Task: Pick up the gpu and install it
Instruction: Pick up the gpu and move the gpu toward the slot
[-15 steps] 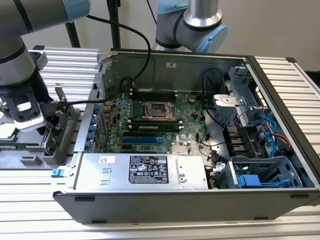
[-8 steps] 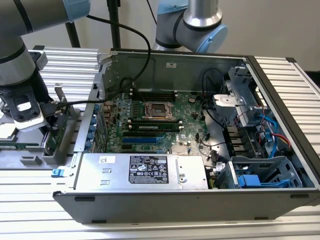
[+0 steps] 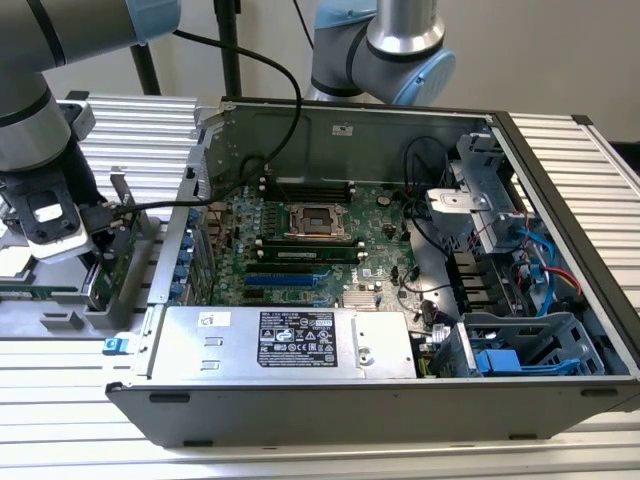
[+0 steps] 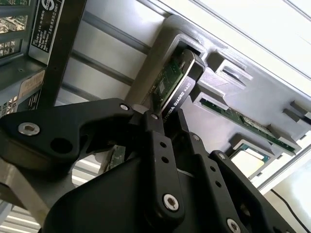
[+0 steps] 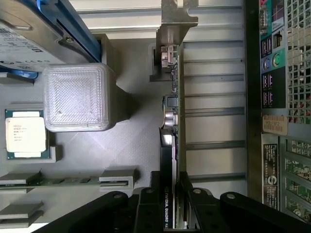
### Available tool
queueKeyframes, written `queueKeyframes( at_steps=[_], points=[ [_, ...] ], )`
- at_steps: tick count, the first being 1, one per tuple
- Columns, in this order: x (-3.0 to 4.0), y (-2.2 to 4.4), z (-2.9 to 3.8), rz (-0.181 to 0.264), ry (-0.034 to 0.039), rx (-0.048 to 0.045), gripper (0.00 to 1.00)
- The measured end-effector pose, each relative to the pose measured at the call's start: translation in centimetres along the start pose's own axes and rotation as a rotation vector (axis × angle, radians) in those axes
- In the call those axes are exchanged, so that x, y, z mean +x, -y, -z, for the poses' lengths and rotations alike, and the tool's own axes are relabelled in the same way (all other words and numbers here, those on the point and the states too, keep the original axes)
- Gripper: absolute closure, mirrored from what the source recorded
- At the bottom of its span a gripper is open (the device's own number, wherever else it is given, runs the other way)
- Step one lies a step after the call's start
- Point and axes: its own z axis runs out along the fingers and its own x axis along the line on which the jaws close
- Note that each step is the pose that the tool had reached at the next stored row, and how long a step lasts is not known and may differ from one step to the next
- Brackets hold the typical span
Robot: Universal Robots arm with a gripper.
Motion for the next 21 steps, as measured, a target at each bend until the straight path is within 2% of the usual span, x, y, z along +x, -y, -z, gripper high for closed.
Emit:
queueKeyframes(
  at_steps=[7,21],
  points=[
    [0.0,-0.01,0.24,0.0,-0.0001,0.0001,1.0],
    [-0.03,-0.04,1.5,0.0,0.0,0.0001,1.0]
  ],
)
